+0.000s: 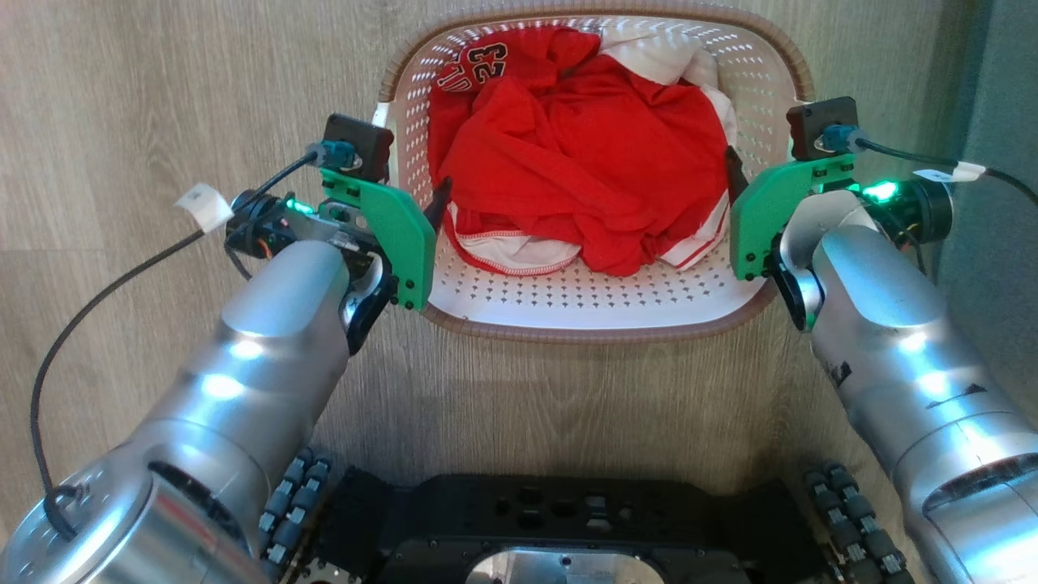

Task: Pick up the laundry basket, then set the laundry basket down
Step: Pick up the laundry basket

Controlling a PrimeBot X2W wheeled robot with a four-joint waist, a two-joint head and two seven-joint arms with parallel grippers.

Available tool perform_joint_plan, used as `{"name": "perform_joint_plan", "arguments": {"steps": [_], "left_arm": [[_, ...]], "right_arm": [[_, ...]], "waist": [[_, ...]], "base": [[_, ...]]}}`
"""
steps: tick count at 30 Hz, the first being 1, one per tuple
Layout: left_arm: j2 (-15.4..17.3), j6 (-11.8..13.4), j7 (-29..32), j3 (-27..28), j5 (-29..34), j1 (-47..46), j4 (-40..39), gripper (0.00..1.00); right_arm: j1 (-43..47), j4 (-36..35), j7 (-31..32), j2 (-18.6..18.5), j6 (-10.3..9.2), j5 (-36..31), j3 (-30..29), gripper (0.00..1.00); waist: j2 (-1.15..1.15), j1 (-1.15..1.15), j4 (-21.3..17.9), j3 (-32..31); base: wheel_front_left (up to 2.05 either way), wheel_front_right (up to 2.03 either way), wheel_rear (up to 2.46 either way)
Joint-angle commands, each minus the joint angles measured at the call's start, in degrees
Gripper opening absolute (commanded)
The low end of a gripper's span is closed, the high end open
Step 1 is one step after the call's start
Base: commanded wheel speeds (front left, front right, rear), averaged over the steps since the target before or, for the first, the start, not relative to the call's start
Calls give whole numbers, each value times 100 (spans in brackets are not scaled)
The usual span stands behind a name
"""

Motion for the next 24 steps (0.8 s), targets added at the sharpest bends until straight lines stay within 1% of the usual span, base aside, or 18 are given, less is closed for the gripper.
{"name": "perform_joint_plan", "arguments": {"steps": [1,13,14,15,16,17,24], "left_arm": [[117,-34,-30,-8,-97,21,5,100],[117,-35,-84,-377,-469,-85,103,100],[117,-35,-67,-397,-513,-82,116,97],[117,-35,-53,-420,-551,-83,123,48],[117,-35,-44,-443,-587,-86,133,13],[117,-35,-41,-464,-618,-94,148,0],[117,-35,45,-602,-831,-101,211,0]], "right_arm": [[183,-21,-38,112,40,62,151,100],[30,215,-200,112,40,192,292,100],[22,232,-215,112,40,206,303,83],[19,239,-228,112,40,243,305,40],[16,241,-234,112,40,279,317,3],[10,241,-244,112,40,298,344,0],[-54,329,-295,112,40,400,449,0]], "waist": [[0,0,1,27],[0,0,13,77],[0,0,11,74],[0,0,12,72],[0,0,14,70],[0,0,15,69],[0,0,9,31]], "base": [[0,0,0],[0,0,0],[0,0,0],[0,0,0],[0,0,0],[0,0,0],[0,0,0]]}}
